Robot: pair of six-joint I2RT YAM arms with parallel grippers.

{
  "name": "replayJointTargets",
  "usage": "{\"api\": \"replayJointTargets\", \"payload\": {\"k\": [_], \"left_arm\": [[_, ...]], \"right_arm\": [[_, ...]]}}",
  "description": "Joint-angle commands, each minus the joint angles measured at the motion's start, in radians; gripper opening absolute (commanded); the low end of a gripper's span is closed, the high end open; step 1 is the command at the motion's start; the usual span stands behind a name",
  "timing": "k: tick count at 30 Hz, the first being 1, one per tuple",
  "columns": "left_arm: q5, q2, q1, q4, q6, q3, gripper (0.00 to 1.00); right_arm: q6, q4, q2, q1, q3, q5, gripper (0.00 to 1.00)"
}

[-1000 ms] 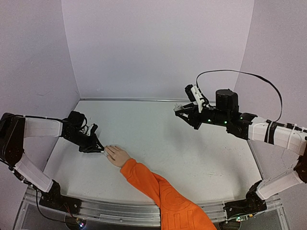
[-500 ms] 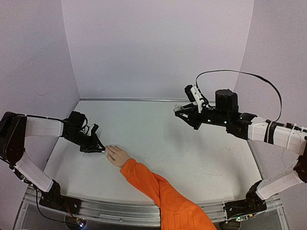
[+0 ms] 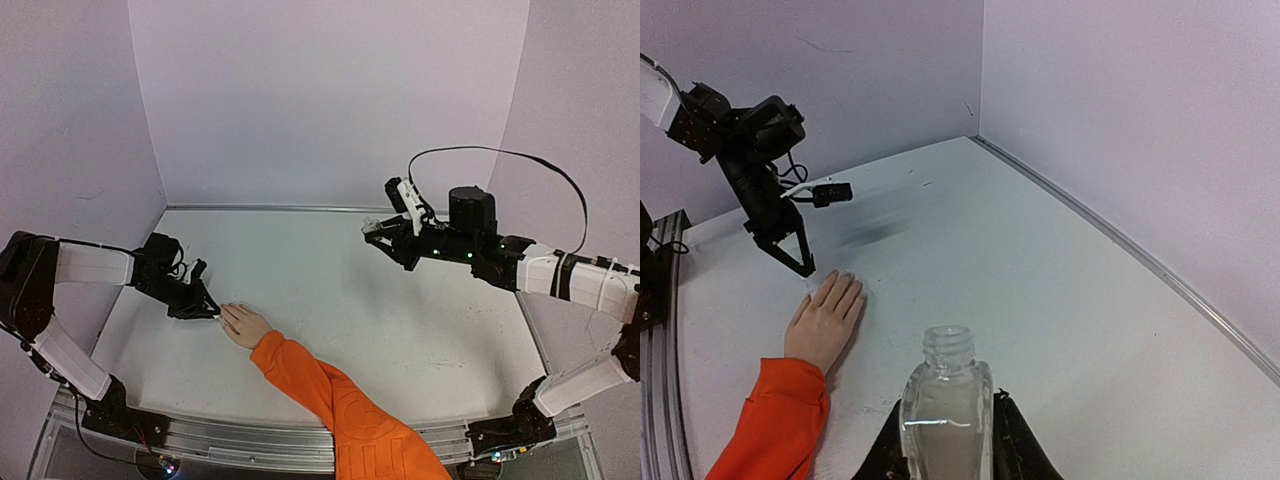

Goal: Paint the nails

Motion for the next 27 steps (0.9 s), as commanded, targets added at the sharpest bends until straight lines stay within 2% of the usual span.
{"api": "replayJointTargets", "payload": {"k": [1, 13, 27], "left_arm": [[0.034, 0.008, 0.005, 0.043, -0.004, -0.002, 0.0], [0.041, 0.003, 0.004, 0.043, -0.011, -0.016, 0.0], [-0.021, -0.019, 0.005, 0.045, -0.013, -0.009, 0.0]], "right_arm": [[0.001, 0.047, 0.002, -0.004, 0.036, -0.025, 0.0], [0.001, 0.047, 0.009, -0.006, 0.042, -0.032, 0.0], [0.004, 0.047, 0.007, -0.007, 0.037, -0.036, 0.0]]}}
